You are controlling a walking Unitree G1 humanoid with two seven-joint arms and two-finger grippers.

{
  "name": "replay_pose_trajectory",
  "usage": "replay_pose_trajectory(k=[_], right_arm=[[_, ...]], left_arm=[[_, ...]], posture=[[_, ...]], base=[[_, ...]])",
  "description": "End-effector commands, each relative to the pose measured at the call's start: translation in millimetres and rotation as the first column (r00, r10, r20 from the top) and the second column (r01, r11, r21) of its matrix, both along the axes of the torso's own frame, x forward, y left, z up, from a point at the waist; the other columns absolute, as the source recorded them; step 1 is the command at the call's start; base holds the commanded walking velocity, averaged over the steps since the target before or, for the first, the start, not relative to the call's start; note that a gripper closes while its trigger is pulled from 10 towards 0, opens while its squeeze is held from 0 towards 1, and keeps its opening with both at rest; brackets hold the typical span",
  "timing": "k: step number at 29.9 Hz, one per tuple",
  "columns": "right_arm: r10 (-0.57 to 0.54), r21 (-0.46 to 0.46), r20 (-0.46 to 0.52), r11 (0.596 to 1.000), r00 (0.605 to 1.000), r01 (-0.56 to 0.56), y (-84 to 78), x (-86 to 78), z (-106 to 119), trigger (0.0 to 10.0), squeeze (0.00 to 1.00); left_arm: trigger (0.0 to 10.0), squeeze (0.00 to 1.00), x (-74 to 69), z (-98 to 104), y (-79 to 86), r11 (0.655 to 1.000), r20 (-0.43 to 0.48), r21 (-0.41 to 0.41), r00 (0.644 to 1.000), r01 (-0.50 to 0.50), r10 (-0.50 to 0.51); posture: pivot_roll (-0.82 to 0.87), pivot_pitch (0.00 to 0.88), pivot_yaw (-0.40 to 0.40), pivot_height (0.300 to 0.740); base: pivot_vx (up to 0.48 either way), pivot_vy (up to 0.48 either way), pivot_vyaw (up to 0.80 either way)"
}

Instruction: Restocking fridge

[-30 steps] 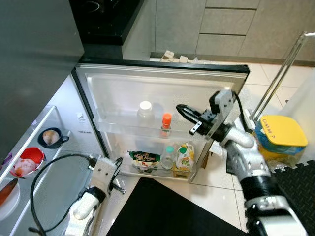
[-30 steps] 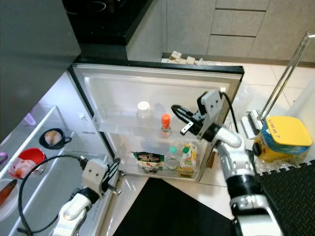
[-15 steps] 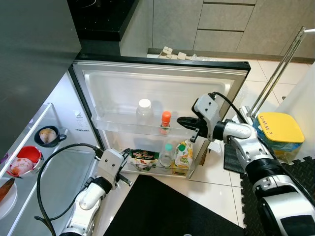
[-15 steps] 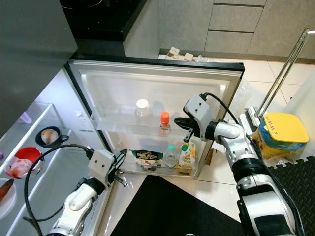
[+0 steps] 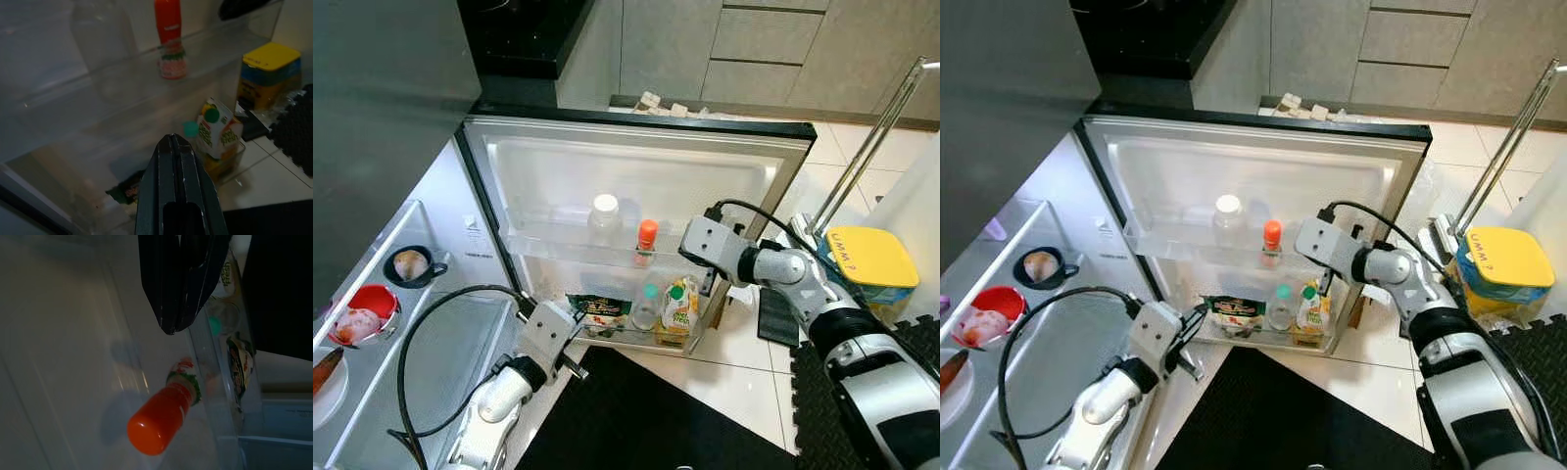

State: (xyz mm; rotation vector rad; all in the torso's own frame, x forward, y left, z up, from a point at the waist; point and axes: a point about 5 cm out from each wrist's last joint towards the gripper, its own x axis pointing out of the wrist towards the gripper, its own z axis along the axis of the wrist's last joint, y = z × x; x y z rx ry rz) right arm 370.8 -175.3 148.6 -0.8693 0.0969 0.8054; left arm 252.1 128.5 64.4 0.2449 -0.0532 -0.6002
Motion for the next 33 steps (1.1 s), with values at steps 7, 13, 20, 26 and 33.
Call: replay_pose_trajectory(k=[7, 13, 20, 26, 33], right_arm=[[0.031, 0.008, -0.094, 1.000, 0.995, -0.030, -3.4, -6.5, -14.5, 10.0, 0.00], [0.207, 0.246, -0.248, 0.958, 0.946, -0.145, 17.3, -14.8, -14.0, 10.0, 0.00], [0.440, 0.474, -0.281, 0.836, 0.853, -0.275, 43.2, -24.3, 8.5, 10.0, 0.00], [0.472, 0.573, -0.139, 0.755, 0.871, -0.318, 52.8, -15.9, 49.9, 10.0, 0.00], [0.174, 0.070, -0.151, 0.984, 0.973, -0.165, 16.8, -5.2, 9.3, 10.0, 0.00]], left_arm=[[10.0, 0.00, -5.5, 12.0, -2.7, 0.997, 0.009, -0.035, 0.998, 0.066, -0.066], [10.0, 0.00, -6.8, 17.0, -0.6, 0.996, 0.019, -0.066, 0.998, 0.060, -0.059], [10.0, 0.00, -7.7, 14.4, 10.0, 0.999, 0.013, -0.036, 1.000, 0.009, -0.009], [10.0, 0.00, -6.3, 12.8, 17.4, 0.999, 0.009, -0.025, 0.999, -0.038, 0.038], [10.0, 0.00, -3.0, 20.1, -0.6, 0.998, 0.041, -0.056, 0.999, 0.030, -0.028]], posture=[[-0.10, 0.164, -0.028, 0.740], [-0.10, 0.162, -0.026, 0.740], [-0.10, 0.159, -0.023, 0.740], [-0.10, 0.154, -0.023, 0.740], [-0.10, 0.144, -0.033, 0.740]], base=[[0.000, 0.000, 0.00], [0.000, 0.000, 0.00], [0.000, 0.000, 0.00], [0.000, 0.000, 0.00], [0.000, 0.000, 0.00]])
